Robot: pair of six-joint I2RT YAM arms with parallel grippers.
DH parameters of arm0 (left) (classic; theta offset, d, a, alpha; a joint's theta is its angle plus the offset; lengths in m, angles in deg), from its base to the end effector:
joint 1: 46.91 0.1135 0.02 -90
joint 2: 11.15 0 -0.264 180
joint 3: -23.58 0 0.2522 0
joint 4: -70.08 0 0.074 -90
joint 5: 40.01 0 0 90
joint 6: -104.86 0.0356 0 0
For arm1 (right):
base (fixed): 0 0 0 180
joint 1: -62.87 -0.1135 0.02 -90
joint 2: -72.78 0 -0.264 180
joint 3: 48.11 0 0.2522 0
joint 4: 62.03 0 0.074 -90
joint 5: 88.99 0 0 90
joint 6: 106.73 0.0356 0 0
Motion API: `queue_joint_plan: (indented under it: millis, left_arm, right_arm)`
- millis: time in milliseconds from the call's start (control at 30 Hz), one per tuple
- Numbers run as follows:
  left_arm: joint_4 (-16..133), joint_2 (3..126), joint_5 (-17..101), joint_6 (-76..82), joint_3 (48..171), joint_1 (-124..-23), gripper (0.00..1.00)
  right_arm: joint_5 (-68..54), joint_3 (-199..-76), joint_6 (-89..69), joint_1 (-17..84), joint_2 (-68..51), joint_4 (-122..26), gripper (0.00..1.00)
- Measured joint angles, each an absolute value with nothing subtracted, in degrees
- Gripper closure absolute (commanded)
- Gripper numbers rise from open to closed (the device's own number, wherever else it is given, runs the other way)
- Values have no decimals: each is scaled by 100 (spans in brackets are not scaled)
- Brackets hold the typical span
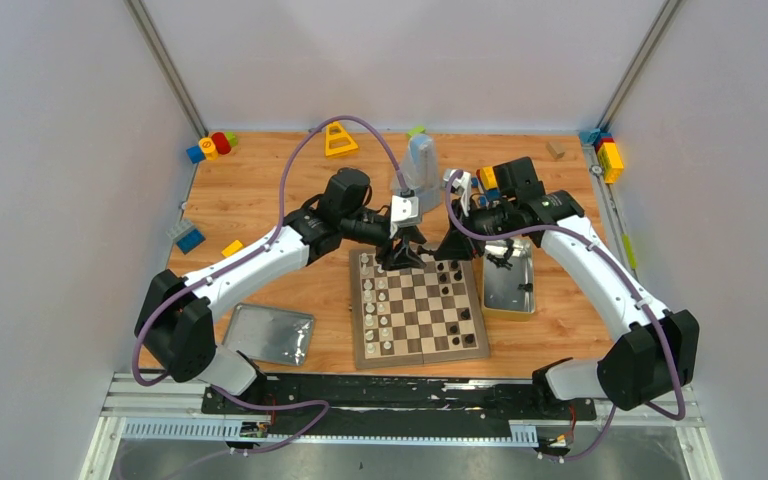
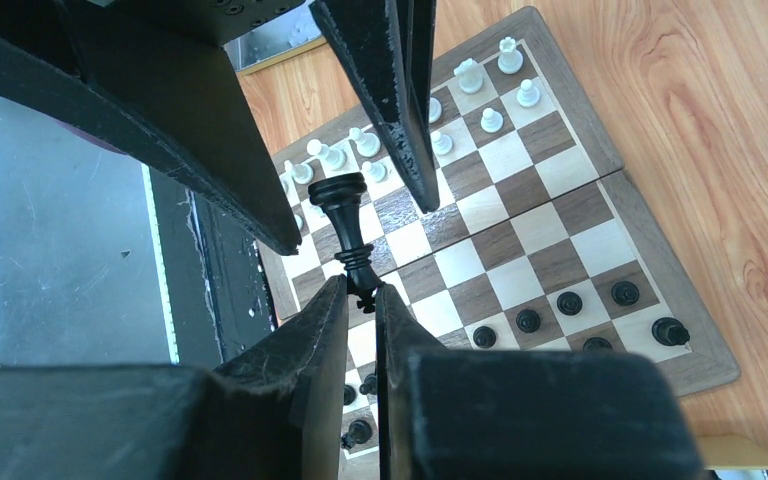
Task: Set up the chess pieces on the board
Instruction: Place the chess piece on the chessboard.
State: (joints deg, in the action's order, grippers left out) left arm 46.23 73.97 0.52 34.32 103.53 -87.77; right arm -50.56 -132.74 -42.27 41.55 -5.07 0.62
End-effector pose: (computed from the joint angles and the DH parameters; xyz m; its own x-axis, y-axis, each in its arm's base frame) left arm 0.2346 -0.2387 0.3067 -0.0368 0.3181 -0.9473 0.9970 -0.0523 -0.0563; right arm 0.2403 0.1237 0.3218 -0.4218 -0.4523 -0.7858 -0.9058 0.2485 0.3432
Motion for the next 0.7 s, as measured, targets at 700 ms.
queue_joint_plan:
  millis: [700]
  left_arm:
    - [4626, 7353, 157, 3430, 10353, -8777, 71]
  right_arm:
    - [-5053, -13274, -4225, 4155, -500, 46, 97]
